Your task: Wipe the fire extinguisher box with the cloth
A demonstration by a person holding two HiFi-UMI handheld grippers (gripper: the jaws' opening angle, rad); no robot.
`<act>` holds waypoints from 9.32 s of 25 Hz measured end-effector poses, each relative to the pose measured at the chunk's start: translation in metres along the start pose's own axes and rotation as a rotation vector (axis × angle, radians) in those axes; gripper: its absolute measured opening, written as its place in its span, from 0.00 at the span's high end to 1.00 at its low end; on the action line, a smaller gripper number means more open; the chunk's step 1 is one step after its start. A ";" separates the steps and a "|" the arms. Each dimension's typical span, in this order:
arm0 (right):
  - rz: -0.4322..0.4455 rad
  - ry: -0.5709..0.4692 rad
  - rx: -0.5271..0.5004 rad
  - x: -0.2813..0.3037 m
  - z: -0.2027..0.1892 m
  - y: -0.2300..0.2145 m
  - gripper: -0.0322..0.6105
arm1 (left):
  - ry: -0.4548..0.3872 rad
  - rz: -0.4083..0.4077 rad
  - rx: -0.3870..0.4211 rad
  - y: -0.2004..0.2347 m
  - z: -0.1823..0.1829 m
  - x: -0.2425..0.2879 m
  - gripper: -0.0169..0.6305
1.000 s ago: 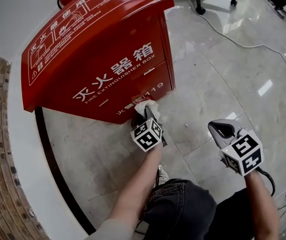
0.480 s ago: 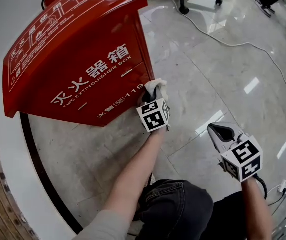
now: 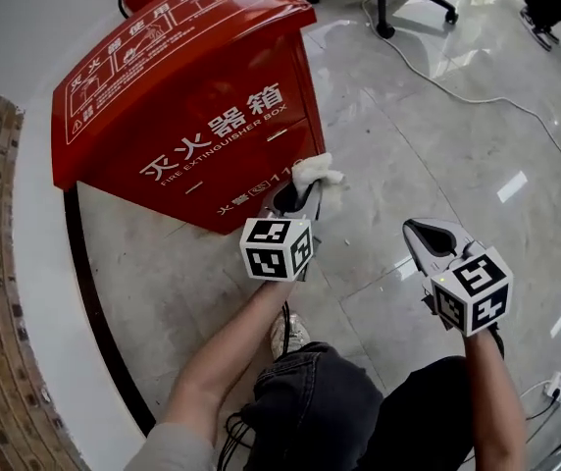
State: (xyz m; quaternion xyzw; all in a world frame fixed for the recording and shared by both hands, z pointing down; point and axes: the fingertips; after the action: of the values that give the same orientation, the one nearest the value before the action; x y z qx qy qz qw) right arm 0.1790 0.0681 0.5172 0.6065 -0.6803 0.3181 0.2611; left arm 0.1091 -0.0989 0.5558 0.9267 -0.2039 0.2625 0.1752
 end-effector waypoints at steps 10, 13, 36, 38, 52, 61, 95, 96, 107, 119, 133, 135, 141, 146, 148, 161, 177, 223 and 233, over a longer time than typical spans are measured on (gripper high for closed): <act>0.293 -0.066 -0.238 0.047 0.088 0.152 0.91 | -0.015 0.169 -0.024 0.088 -0.004 -0.215 0.82; 0.380 -0.098 -0.305 0.048 0.110 0.200 0.91 | -0.054 0.253 -0.069 0.119 0.007 -0.277 0.82; 0.478 -0.104 -0.459 0.113 0.181 0.318 0.91 | -0.322 0.121 0.118 0.228 0.139 -0.297 0.82; 0.473 -0.089 -0.455 0.120 0.181 0.318 0.91 | -0.344 0.123 0.119 0.245 0.154 -0.289 0.82; 0.457 -0.009 -0.432 0.142 0.163 0.317 0.91 | -0.315 0.175 0.068 0.333 0.162 -0.216 0.82; 0.456 0.027 -0.404 0.143 0.134 0.310 0.91 | -0.325 0.076 -0.022 0.307 0.092 -0.205 0.83; 0.486 0.128 -0.465 0.163 0.102 0.330 0.91 | -0.263 -0.212 0.033 0.207 -0.058 -0.190 0.80; 0.484 0.134 -0.462 0.167 0.103 0.330 0.91 | -0.264 -0.222 0.040 0.207 -0.058 -0.190 0.81; 0.478 0.195 -0.424 0.208 0.105 0.335 0.91 | -0.243 -0.271 0.040 0.236 -0.066 -0.177 0.82; 0.450 0.200 -0.404 0.233 0.116 0.343 0.91 | -0.236 -0.167 0.005 0.328 -0.034 -0.120 0.82; 0.266 0.247 -0.572 0.242 0.096 0.332 0.91 | 0.065 0.045 -0.109 0.398 -0.086 -0.034 0.82; 0.272 0.247 -0.581 0.239 0.095 0.331 0.91 | 0.035 0.026 -0.157 0.396 -0.086 -0.037 0.82; 0.277 0.243 -0.563 0.220 0.090 0.320 0.91 | 0.066 -0.060 -0.190 0.356 -0.116 -0.052 0.82; 0.291 0.206 -0.552 0.201 0.088 0.317 0.91 | 0.072 -0.067 -0.204 0.320 -0.131 -0.072 0.82; 0.296 0.194 -0.558 0.191 0.084 0.317 0.91 | 0.082 -0.068 -0.204 0.308 -0.135 -0.080 0.82; 0.307 0.099 -0.613 0.108 0.066 0.284 0.91 | 0.088 -0.057 -0.140 0.199 -0.149 -0.149 0.82; 0.436 -0.189 -0.427 -0.001 0.091 0.192 0.44 | 0.130 -0.277 0.419 -0.040 0.015 -0.202 0.82; 0.386 0.071 -0.251 0.341 0.160 -0.115 0.80 | 0.554 -0.104 0.057 -0.062 0.020 0.085 0.97; 0.478 0.106 -0.194 0.395 0.152 -0.089 0.80 | 0.616 -0.178 0.034 -0.082 -0.006 0.089 0.97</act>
State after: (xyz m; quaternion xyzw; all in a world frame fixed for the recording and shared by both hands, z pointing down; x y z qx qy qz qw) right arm 0.2217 -0.3115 0.7201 0.3831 -0.8170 0.3352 0.2708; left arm 0.2140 -0.0518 0.5926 0.8205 -0.0552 0.5179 0.2354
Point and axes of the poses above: the fingertips, and each gripper's own axes: x forward along the fingers, y to its left, z out of its top, and after that the axes turned 13 degrees about y, right-handed
